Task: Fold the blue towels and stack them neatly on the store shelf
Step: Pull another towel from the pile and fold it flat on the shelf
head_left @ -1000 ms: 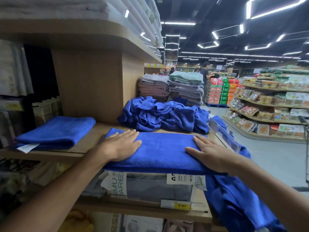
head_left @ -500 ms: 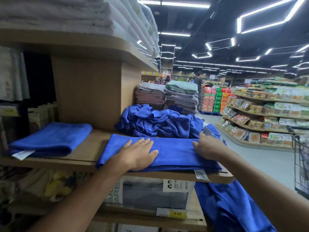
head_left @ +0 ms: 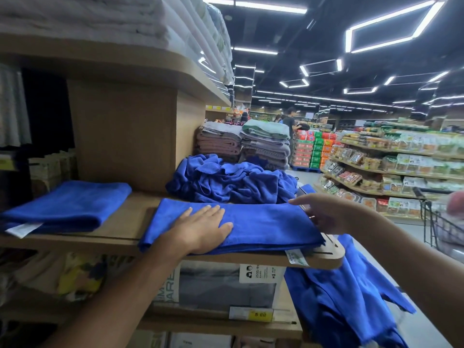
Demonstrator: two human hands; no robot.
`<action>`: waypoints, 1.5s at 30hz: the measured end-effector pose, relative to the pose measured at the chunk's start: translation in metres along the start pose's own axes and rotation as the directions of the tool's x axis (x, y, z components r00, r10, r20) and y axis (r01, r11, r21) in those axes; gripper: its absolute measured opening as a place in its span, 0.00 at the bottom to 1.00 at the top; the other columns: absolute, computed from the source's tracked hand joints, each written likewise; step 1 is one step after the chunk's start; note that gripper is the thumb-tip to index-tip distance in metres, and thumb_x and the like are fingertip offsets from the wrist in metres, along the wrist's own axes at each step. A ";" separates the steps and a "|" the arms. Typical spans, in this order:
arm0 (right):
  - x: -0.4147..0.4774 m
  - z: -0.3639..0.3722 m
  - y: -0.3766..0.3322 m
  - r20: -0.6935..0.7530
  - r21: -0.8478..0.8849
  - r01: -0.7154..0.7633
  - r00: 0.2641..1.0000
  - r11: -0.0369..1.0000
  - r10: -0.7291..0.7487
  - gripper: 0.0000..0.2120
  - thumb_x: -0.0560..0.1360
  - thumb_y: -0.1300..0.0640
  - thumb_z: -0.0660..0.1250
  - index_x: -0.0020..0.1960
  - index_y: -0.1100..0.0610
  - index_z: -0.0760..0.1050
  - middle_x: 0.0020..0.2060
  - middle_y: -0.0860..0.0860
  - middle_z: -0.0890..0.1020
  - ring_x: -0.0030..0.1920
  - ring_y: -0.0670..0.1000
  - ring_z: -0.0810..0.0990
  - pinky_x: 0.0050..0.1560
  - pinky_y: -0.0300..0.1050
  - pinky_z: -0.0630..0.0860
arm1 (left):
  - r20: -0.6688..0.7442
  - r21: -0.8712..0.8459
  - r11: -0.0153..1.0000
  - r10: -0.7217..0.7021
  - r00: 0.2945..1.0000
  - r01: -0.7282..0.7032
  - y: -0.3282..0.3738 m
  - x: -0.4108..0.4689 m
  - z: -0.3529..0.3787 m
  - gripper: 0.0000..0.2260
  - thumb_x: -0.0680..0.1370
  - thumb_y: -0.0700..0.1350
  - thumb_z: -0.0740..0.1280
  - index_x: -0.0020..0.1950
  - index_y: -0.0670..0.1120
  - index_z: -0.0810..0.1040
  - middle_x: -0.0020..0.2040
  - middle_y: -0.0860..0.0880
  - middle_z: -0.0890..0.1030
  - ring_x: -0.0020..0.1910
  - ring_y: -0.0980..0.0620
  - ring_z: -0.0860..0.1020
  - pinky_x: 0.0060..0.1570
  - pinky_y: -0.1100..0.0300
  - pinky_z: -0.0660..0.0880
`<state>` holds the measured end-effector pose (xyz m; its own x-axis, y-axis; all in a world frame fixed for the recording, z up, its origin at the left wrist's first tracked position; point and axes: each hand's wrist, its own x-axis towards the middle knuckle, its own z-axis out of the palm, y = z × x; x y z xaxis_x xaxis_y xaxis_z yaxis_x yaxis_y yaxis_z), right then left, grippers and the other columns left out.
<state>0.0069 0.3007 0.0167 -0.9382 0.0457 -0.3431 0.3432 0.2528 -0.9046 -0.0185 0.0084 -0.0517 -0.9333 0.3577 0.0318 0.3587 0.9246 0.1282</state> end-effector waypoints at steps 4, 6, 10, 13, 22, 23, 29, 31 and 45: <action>-0.005 0.000 -0.003 0.040 0.211 -0.014 0.999 0.977 0.006 0.23 0.79 0.54 0.70 0.70 0.63 0.70 0.55 0.60 0.81 0.42 0.56 0.83 0.37 0.46 0.81 | -0.009 -0.001 1.000 0.000 1.000 0.000 0.000 0.000 0.001 0.32 0.82 0.65 0.43 0.83 0.53 0.47 0.83 0.57 0.46 0.81 0.58 0.44 0.79 0.48 0.40; -0.006 0.003 0.000 0.100 0.279 -0.039 0.995 0.959 0.011 0.17 0.79 0.54 0.69 0.63 0.63 0.76 0.49 0.58 0.85 0.38 0.54 0.85 0.34 0.44 0.82 | -0.016 -0.003 1.000 -0.001 1.000 0.001 -0.001 0.000 0.002 0.32 0.82 0.65 0.43 0.83 0.52 0.47 0.83 0.57 0.46 0.81 0.58 0.44 0.79 0.48 0.40; -0.005 0.012 0.009 0.156 0.279 -0.070 0.987 0.958 0.027 0.16 0.77 0.51 0.71 0.57 0.62 0.82 0.45 0.57 0.86 0.37 0.54 0.86 0.35 0.43 0.82 | -0.030 0.000 1.000 -0.023 0.999 0.023 -0.001 0.001 0.004 0.34 0.81 0.65 0.43 0.83 0.50 0.47 0.83 0.55 0.45 0.81 0.57 0.43 0.79 0.48 0.41; -0.004 0.015 0.007 0.153 0.275 -0.069 0.988 0.959 0.027 0.17 0.70 0.53 0.74 0.55 0.62 0.83 0.45 0.57 0.86 0.38 0.54 0.86 0.39 0.44 0.82 | -0.020 -0.048 0.998 -0.029 0.999 0.028 0.000 -0.001 0.003 0.35 0.81 0.67 0.42 0.83 0.49 0.47 0.83 0.55 0.45 0.81 0.58 0.43 0.79 0.49 0.40; -0.020 0.008 -0.042 0.017 0.374 0.290 0.947 0.881 -0.320 0.17 0.70 0.53 0.74 0.54 0.62 0.78 0.44 0.58 0.83 0.43 0.55 0.82 0.54 0.49 0.77 | -0.046 -0.048 0.998 0.035 0.998 -0.037 0.043 0.006 0.002 0.29 0.83 0.56 0.45 0.81 0.45 0.56 0.83 0.49 0.53 0.81 0.53 0.50 0.79 0.43 0.45; -0.026 0.007 -0.051 0.018 0.351 0.332 0.932 0.876 -0.361 0.16 0.70 0.53 0.74 0.53 0.61 0.78 0.45 0.58 0.81 0.44 0.55 0.81 0.55 0.50 0.76 | -0.052 -0.048 0.997 0.053 0.997 -0.056 0.053 0.010 0.003 0.28 0.83 0.55 0.45 0.80 0.44 0.58 0.82 0.48 0.56 0.81 0.52 0.52 0.78 0.42 0.46; -0.031 0.022 -0.085 0.050 0.121 0.518 0.849 0.847 -0.526 0.11 0.76 0.60 0.71 0.36 0.52 0.75 0.33 0.53 0.75 0.32 0.51 0.77 0.34 0.44 0.73 | -0.061 -0.101 0.988 0.109 0.992 -0.115 0.100 0.017 0.007 0.25 0.83 0.55 0.47 0.77 0.46 0.62 0.79 0.49 0.62 0.80 0.49 0.55 0.77 0.38 0.47; -0.026 0.036 -0.081 0.071 0.058 0.506 0.858 0.861 -0.509 0.09 0.77 0.61 0.70 0.40 0.57 0.75 0.35 0.55 0.75 0.33 0.54 0.77 0.31 0.42 0.73 | -0.080 -0.109 0.985 0.124 0.989 -0.132 0.099 0.014 0.004 0.24 0.83 0.55 0.51 0.76 0.46 0.64 0.78 0.49 0.65 0.78 0.48 0.59 0.77 0.38 0.50; 0.024 0.156 -0.070 0.215 -0.575 0.401 0.915 0.713 -0.341 0.37 0.75 0.53 0.73 0.78 0.51 0.58 0.50 0.54 0.79 0.37 0.50 0.78 0.30 0.39 0.72 | -0.224 -0.417 0.896 -0.265 0.938 0.154 -0.058 -0.010 -0.008 0.21 0.77 0.45 0.59 0.68 0.53 0.78 0.65 0.49 0.81 0.63 0.47 0.79 0.64 0.53 0.74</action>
<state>-0.0323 0.1330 0.0328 -0.9657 -0.2525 -0.0603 -0.1574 0.7542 -0.6375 -0.0300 -0.0498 -0.0516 -0.9741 0.0609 0.2176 0.1710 0.8285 0.5333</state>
